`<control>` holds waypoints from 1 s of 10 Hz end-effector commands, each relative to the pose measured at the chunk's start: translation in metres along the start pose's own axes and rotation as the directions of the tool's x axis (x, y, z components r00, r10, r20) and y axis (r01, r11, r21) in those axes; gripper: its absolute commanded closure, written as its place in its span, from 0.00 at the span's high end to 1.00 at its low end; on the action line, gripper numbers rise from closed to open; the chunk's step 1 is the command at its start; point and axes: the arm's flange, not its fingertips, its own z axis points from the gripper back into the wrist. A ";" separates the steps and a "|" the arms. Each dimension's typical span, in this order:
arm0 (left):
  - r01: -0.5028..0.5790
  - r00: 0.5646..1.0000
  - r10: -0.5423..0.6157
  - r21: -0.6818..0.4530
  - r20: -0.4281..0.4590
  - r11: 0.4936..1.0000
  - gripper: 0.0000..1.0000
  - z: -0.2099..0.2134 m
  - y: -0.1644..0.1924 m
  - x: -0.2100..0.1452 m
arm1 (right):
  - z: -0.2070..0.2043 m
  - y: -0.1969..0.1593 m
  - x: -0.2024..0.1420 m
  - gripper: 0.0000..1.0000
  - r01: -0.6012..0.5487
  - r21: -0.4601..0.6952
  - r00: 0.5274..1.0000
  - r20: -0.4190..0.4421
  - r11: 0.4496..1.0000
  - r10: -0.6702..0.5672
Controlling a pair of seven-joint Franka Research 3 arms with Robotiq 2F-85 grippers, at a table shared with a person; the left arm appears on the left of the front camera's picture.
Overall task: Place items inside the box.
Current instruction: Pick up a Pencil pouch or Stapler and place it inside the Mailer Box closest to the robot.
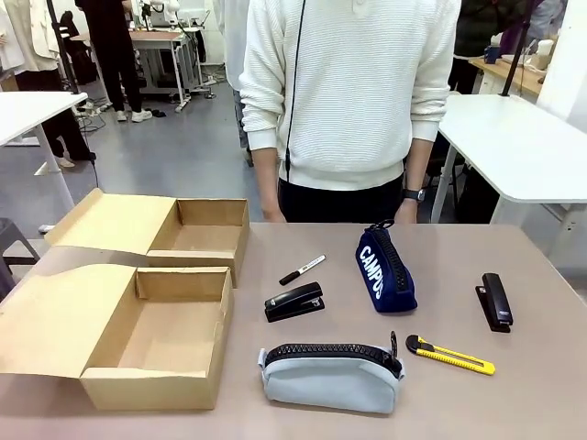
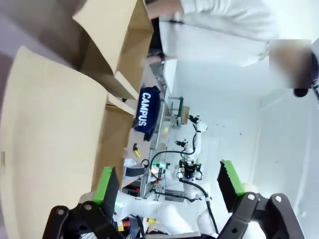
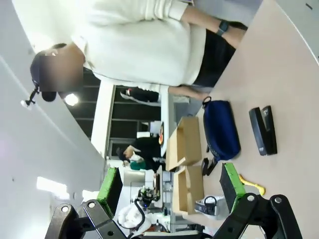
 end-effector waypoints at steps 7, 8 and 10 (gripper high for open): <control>0.154 0.987 -0.149 0.081 -0.063 0.985 1.00 0.010 -0.024 -0.017 | -0.022 0.019 -0.020 1.00 -0.104 -0.003 0.973 -0.208 0.995 0.102; 0.154 0.987 -0.149 0.081 -0.063 0.985 1.00 0.010 -0.024 -0.017 | -0.047 0.029 -0.032 1.00 -0.229 0.008 0.929 -0.298 0.973 0.221; 0.154 0.987 -0.149 0.081 -0.063 0.985 1.00 0.010 -0.024 -0.017 | -0.134 0.057 -0.074 1.00 -0.436 0.092 0.767 -0.483 0.895 0.423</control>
